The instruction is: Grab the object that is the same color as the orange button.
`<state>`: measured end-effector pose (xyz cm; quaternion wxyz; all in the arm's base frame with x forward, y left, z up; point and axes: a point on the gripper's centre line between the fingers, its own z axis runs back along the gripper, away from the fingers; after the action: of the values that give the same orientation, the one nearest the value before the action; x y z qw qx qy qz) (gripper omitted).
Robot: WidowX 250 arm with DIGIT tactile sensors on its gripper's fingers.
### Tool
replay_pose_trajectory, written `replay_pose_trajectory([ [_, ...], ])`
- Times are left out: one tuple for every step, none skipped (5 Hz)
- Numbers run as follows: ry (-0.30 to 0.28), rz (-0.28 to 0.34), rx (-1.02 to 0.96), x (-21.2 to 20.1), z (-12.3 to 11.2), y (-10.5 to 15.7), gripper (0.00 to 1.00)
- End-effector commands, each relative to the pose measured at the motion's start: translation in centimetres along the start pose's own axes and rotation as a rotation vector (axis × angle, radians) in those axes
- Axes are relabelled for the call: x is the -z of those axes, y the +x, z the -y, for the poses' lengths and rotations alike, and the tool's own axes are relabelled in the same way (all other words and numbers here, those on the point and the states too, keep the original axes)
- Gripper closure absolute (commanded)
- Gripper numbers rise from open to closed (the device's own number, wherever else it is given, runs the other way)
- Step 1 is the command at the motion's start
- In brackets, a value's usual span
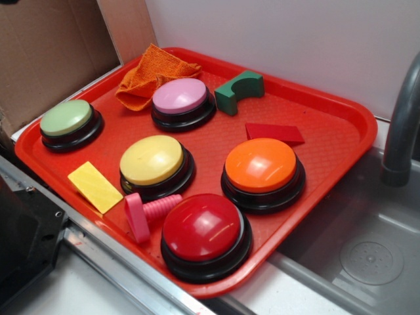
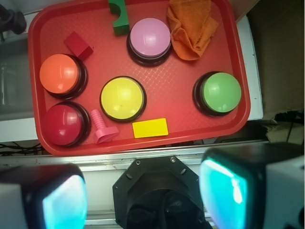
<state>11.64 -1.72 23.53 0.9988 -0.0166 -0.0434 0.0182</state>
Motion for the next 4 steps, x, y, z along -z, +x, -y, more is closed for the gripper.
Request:
replay_pose_trajectory([
  [0.0, 0.0, 0.0, 0.0, 0.0, 0.0, 0.0],
  [0.008, -0.02, -0.094, 2.0, -0.8, 1.8, 0.0],
  [0.027, 0.018, -0.271, 4.0, -2.7, 3.6, 0.0],
  [0.016, 0.103, -0.519, 6.6, -6.4, 6.5, 0.0],
])
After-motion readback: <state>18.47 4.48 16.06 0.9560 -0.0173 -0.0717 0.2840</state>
